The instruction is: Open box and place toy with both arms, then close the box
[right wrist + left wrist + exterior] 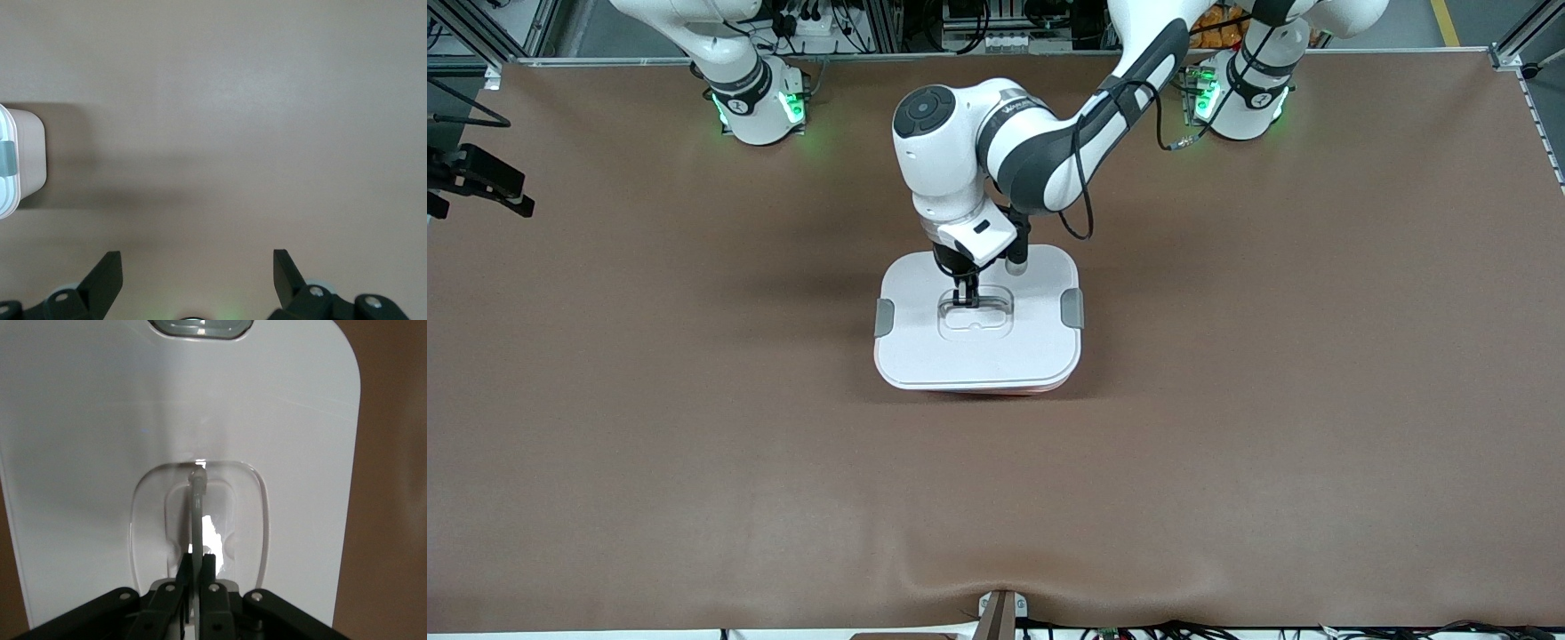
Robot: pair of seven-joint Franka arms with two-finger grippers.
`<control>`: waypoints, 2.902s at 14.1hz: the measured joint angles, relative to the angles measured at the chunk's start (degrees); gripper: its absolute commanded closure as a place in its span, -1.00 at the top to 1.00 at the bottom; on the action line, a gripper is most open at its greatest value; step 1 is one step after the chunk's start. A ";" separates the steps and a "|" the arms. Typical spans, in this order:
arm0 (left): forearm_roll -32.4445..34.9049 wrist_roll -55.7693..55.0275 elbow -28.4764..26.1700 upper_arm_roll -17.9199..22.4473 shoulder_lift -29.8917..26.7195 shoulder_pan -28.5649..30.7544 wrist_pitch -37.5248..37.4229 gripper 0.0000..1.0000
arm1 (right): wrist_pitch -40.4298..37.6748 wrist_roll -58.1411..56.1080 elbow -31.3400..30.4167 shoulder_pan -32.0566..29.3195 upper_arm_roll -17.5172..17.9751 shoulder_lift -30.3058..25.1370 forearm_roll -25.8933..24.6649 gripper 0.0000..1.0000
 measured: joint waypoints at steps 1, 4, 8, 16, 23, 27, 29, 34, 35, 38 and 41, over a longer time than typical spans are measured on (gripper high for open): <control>0.00 -0.19 0.06 0.00 0.00 -0.04 0.00 -1.00 | -0.26 0.00 0.00 0.00 0.00 0.00 0.00 1.00; 0.00 -0.76 0.12 0.00 0.01 -0.06 0.00 -1.00 | -1.14 0.00 0.00 0.00 0.00 0.01 0.00 1.00; 0.00 -0.82 0.13 0.00 0.02 -0.17 0.00 -1.00 | -1.16 0.01 0.02 -0.02 -0.08 0.00 -0.01 1.00; 0.00 -0.82 0.14 0.00 0.65 -0.87 0.01 -1.00 | -0.99 0.00 0.02 -0.17 -3.17 0.36 -0.09 1.00; 0.00 -0.82 0.13 0.14 0.68 -0.84 -0.38 -1.00 | -0.93 -0.08 0.02 -0.20 -4.39 0.46 -0.08 1.00; 0.00 -0.82 0.13 0.35 0.69 -0.78 -0.39 -1.00 | -0.93 -0.08 0.03 -0.20 -4.37 0.46 -0.08 1.00; 0.00 -0.82 0.08 0.35 0.81 -0.76 -0.43 -1.00 | -0.93 -0.08 0.03 -0.20 -4.36 0.46 -0.08 1.00; 0.00 -0.82 0.01 0.37 1.33 -0.76 -0.62 -1.00 | -0.93 -0.08 0.03 -0.20 -4.11 0.46 -0.07 1.00; 0.00 -0.82 -0.02 0.38 1.39 -0.75 -0.66 -1.00 | -0.93 -0.08 0.03 -0.19 -4.04 0.46 -0.07 1.00; 0.00 -0.82 -0.37 0.41 1.53 -0.75 -0.70 -1.00 | -0.93 -0.08 0.03 -0.19 -4.03 0.46 -0.07 1.00; 0.00 -0.82 -0.80 0.44 1.61 -0.75 -0.70 -1.00 | -0.93 -0.08 0.03 -0.19 -4.02 0.46 -0.08 1.00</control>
